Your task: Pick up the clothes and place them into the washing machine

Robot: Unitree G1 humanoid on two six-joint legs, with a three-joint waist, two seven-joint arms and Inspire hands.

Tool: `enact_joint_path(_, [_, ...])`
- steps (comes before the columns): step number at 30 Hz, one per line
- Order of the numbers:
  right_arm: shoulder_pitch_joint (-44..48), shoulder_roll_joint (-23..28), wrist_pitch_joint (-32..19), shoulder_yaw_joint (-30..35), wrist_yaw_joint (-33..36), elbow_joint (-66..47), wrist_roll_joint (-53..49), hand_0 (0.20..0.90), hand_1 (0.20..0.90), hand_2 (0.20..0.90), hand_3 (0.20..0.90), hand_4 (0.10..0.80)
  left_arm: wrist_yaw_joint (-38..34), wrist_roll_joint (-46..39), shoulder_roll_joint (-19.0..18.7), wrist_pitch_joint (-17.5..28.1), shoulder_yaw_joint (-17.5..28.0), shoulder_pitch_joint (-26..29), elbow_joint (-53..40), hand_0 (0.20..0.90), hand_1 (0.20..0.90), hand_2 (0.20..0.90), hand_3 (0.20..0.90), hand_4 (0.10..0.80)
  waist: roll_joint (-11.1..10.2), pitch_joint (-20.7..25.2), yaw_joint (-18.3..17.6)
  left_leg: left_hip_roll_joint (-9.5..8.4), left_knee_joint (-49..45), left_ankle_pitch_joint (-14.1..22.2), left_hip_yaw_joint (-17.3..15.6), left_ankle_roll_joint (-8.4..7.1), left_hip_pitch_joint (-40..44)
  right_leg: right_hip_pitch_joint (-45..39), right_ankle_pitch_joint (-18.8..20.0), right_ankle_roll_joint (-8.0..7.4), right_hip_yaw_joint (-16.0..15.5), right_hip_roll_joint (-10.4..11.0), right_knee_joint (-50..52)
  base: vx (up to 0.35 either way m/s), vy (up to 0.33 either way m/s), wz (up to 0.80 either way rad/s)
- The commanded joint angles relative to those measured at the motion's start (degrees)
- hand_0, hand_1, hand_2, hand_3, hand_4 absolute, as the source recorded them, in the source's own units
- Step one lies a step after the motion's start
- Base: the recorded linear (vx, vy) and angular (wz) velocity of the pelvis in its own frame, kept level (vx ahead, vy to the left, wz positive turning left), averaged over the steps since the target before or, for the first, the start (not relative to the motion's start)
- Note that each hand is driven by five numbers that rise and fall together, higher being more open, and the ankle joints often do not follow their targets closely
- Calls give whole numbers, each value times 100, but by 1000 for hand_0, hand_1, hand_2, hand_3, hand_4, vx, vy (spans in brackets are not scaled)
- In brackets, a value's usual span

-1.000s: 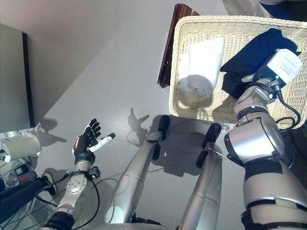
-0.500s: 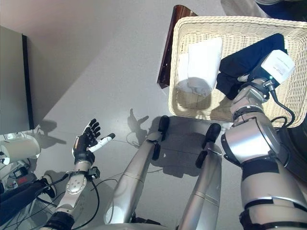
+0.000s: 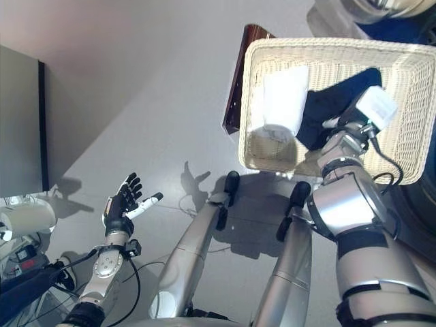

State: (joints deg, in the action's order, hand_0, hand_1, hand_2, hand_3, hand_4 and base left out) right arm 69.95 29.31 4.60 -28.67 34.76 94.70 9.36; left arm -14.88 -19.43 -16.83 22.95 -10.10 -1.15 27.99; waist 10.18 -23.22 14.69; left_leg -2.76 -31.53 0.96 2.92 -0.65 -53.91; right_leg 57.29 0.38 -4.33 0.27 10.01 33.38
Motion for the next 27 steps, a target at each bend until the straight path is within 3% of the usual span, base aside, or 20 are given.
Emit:
enact_joint_path(1, [94,357,-278,-252,226,-355,-172,200,200,200,200,300,-87,-11,-529,420,331,-219,-19,900,900,900,900,800,227,113,7,-124,598,-75,-297,-83,-35,-373,-404,351,-176,-180,-84,37,-1,-25])
enact_joint_path(6, [-139,382,-391,-53,190,-405,-325,200,200,200,200,300,31,-7,-539,407,325,-313,48,900,900,900,900,800,196,292,-34,-96,935,-163,-320,-95,452,-911,-268,293,-213,-195,-534,20,-15,-11])
enact_joint_path(7, [-182,381,-410,-17,192,-419,-352,200,200,200,200,300,45,-1,-536,401,341,-329,71,900,900,900,900,800,202,292,-41,-69,994,-376,-357,-69,450,-920,-50,331,-261,-200,-630,-60,-7,-2])
enact_joint_path(21, [-679,358,-783,520,137,-455,-982,200,200,200,200,300,228,43,-486,327,453,-445,464,900,900,900,900,800,104,624,-92,-41,1357,-473,-334,-92,950,-1503,81,270,-296,-242,-1164,17,-12,-2])
enact_joint_path(26, [-1023,526,-1184,1274,-11,-583,-2089,200,200,200,200,300,313,101,-465,294,487,-545,416,900,900,900,900,800,107,747,-97,-23,1422,-467,-338,-96,1033,-1567,52,265,-265,-242,-1192,44,0,0])
enact_joint_path(27, [-1283,593,-1591,1917,-167,-787,-3168,200,200,200,200,300,331,129,-470,282,522,-560,390,900,900,900,900,800,118,800,-109,-25,1412,-431,-353,-89,1068,-1597,24,264,-243,-236,-1176,52,7,-3])
